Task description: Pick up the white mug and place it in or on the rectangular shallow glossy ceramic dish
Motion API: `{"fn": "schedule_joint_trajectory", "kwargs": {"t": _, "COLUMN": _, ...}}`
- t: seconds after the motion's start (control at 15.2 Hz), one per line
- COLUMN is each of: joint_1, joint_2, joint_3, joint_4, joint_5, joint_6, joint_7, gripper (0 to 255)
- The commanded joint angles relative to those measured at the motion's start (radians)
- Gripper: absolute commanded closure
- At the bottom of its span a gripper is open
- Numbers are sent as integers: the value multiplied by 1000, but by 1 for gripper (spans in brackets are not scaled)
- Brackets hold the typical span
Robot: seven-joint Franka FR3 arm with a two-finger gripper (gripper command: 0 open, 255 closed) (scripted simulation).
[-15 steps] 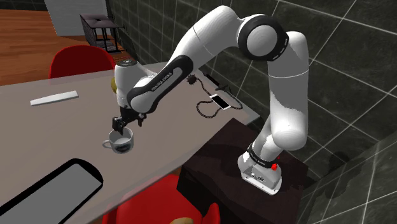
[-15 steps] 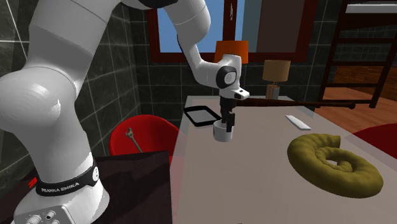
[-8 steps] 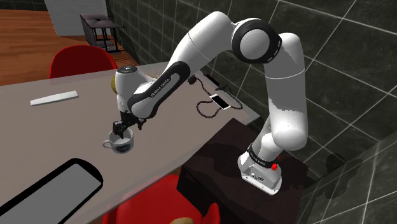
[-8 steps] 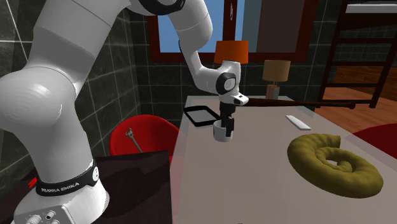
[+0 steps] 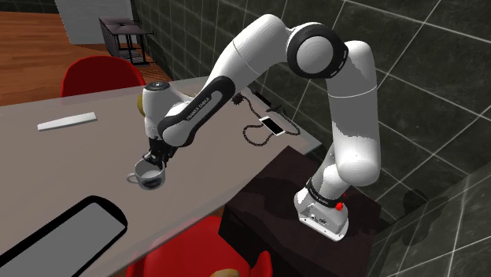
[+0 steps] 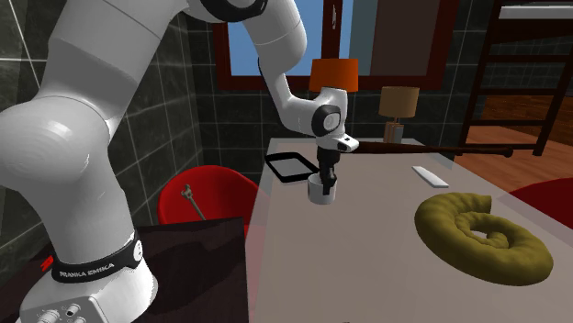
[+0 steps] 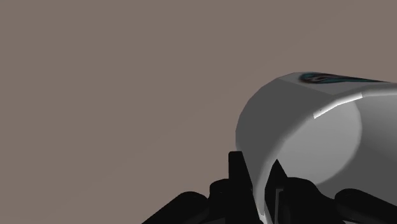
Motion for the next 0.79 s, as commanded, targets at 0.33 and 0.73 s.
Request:
{"fn": "schedule_joint_trajectory", "kwargs": {"t": 0.33, "joint_1": 0, "joint_2": 0, "joint_3": 0, "joint_4": 0, "joint_5": 0, "joint_6": 0, "joint_7": 0, "gripper": 255}}
{"fn": "schedule_joint_trajectory", "kwargs": {"t": 0.73, "joint_1": -13, "joint_2": -63, "joint_3": 17, "joint_4": -7, "joint_5": 20, "joint_6": -56, "joint_7": -11, "gripper": 255}}
